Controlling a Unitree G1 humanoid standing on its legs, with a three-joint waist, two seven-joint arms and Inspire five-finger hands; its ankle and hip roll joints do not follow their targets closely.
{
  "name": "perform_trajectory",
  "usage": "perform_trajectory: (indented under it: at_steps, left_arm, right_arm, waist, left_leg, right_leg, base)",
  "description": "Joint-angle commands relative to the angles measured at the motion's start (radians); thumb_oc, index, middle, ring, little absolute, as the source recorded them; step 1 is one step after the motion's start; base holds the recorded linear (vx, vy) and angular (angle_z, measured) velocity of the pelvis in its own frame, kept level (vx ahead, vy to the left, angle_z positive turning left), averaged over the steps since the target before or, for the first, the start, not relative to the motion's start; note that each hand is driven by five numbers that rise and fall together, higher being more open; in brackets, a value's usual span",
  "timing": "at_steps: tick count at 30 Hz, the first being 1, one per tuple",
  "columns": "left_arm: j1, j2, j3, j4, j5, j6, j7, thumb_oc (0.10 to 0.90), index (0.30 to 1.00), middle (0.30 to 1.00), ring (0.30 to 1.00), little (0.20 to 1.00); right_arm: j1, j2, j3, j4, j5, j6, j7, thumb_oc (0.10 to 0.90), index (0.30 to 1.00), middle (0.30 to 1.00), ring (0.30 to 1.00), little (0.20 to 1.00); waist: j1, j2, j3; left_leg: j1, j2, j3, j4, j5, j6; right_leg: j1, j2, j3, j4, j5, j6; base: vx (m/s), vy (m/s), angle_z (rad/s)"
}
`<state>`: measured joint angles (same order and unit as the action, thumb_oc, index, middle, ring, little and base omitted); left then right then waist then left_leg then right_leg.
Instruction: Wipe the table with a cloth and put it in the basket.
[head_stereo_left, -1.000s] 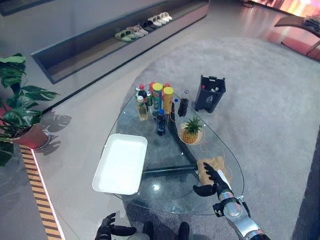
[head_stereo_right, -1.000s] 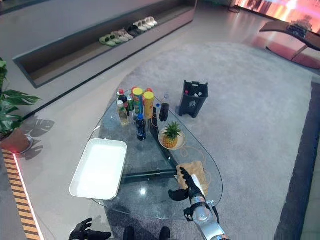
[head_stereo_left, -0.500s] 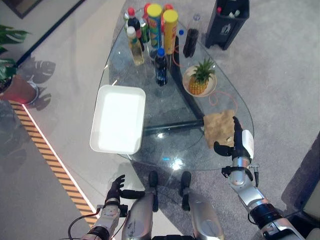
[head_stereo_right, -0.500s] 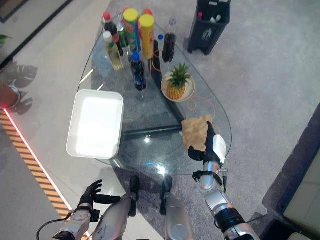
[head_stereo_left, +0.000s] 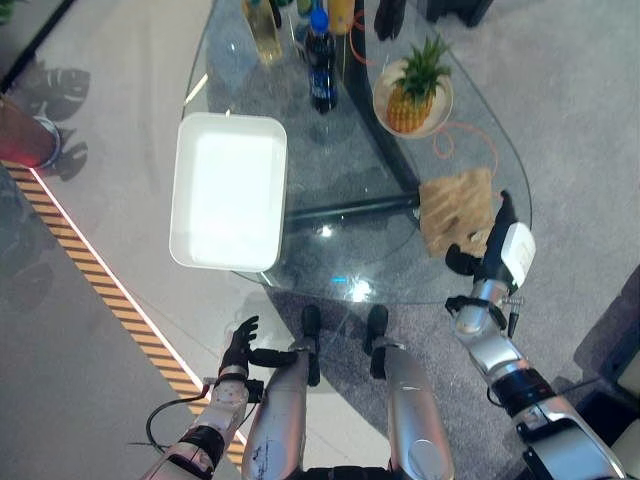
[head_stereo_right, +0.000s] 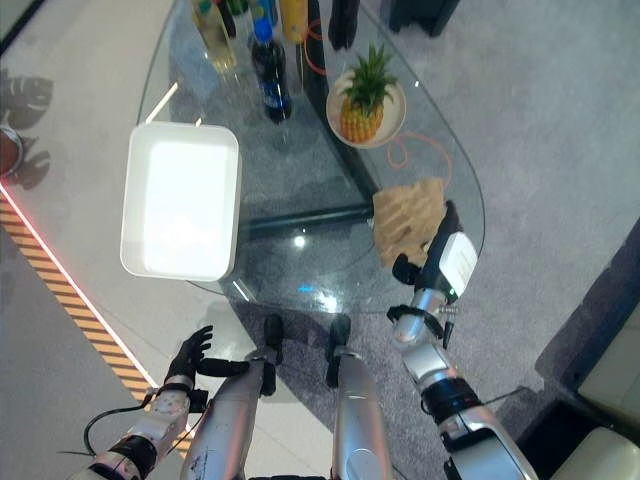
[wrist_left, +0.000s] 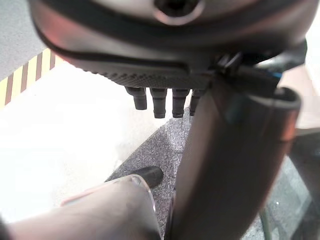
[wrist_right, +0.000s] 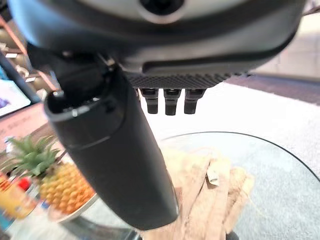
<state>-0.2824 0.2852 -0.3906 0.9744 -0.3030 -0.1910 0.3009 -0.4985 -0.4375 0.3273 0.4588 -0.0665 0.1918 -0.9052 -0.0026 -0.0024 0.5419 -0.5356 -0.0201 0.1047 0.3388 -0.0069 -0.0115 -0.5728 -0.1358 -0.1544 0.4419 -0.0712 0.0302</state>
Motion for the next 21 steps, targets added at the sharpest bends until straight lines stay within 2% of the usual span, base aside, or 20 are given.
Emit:
perform_trajectory:
  at_steps: [1, 9, 15, 16, 21]
  left_arm:
    - [0.061, -0.003, -0.017, -0.053, -0.031, -0.028, 0.044, 0.800, 0.900, 0.900, 0.900, 0.900]
    - [0.053, 0.002, -0.017, -0.100, -0.039, -0.019, 0.059, 0.800, 0.900, 0.900, 0.900, 0.900]
    - [0.048, 0.002, -0.021, -0.120, -0.066, 0.003, 0.067, 0.800, 0.900, 0.900, 0.900, 0.900]
    - [0.057, 0.001, -0.024, -0.118, -0.067, 0.004, 0.066, 0.800, 0.900, 0.900, 0.900, 0.900]
    - [0.054, 0.001, -0.030, -0.119, -0.062, 0.001, 0.068, 0.800, 0.900, 0.900, 0.900, 0.900]
  right_arm:
    - [-0.033, -0.104, -0.059, -0.082, 0.022, 0.000, -0.114, 0.800, 0.900, 0.900, 0.900, 0.900]
    - [-0.088, -0.134, -0.070, -0.061, 0.049, 0.024, -0.105, 0.800, 0.900, 0.900, 0.900, 0.900]
    - [-0.126, -0.165, -0.075, -0.052, 0.086, 0.014, -0.088, 0.800, 0.900, 0.900, 0.900, 0.900]
    - [-0.120, -0.166, -0.072, -0.050, 0.088, 0.015, -0.088, 0.800, 0.900, 0.900, 0.900, 0.900]
    - [-0.158, -0.196, -0.076, -0.038, 0.132, 0.018, -0.073, 0.800, 0.900, 0.900, 0.900, 0.900]
  waist:
    - [0.005, 0.026, -0.022]
    - [0.012, 0.044, -0.022]
    - [0.020, 0.051, -0.022]
    - [0.022, 0.052, -0.022]
    - [0.031, 0.058, -0.022]
  left_leg:
    - [-0.040, 0.019, 0.076, 0.127, -0.107, 0.020]
    - [-0.147, 0.013, 0.070, 0.164, -0.108, 0.024]
    - [-0.214, 0.010, 0.057, 0.191, -0.108, 0.027]
    - [-0.198, 0.010, 0.049, 0.204, -0.140, 0.021]
    - [-0.255, 0.011, 0.043, 0.222, -0.133, 0.024]
  right_leg:
    - [-0.017, 0.009, -0.038, 0.011, 0.002, 0.003]
    - [-0.126, 0.012, -0.034, 0.050, 0.007, -0.003]
    - [-0.198, 0.009, -0.039, 0.085, 0.007, -0.008]
    - [-0.185, 0.010, -0.033, 0.103, -0.022, 0.001]
    - [-0.248, 0.004, -0.040, 0.126, -0.013, -0.005]
  base:
    - [0.00, 0.000, 0.00]
    - [0.02, 0.020, 0.01]
    - [0.05, 0.014, 0.01]
    - [0.09, 0.007, 0.01]
    - [0.05, 0.002, 0.03]
